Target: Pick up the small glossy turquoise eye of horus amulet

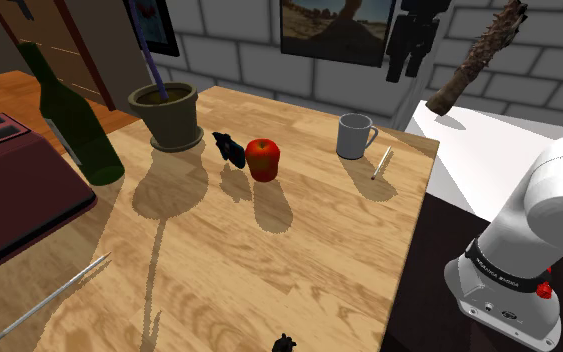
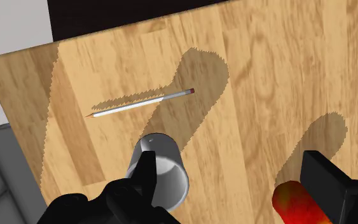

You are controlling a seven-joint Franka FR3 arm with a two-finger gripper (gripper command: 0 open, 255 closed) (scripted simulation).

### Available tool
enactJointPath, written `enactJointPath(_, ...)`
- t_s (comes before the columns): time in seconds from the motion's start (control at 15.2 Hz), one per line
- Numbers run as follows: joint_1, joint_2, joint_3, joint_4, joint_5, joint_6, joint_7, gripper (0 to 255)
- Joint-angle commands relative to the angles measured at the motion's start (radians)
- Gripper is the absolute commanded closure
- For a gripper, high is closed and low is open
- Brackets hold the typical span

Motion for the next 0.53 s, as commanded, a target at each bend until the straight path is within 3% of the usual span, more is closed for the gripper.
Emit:
enactJointPath(0.0, 0.0, 0.0, 0.0, 0.0, 0.0, 0.0, 0.0, 0)
enactJointPath(0.46, 0.035, 0.222, 0.092, 0.081, 0.017, 0.152, 0.064, 0)
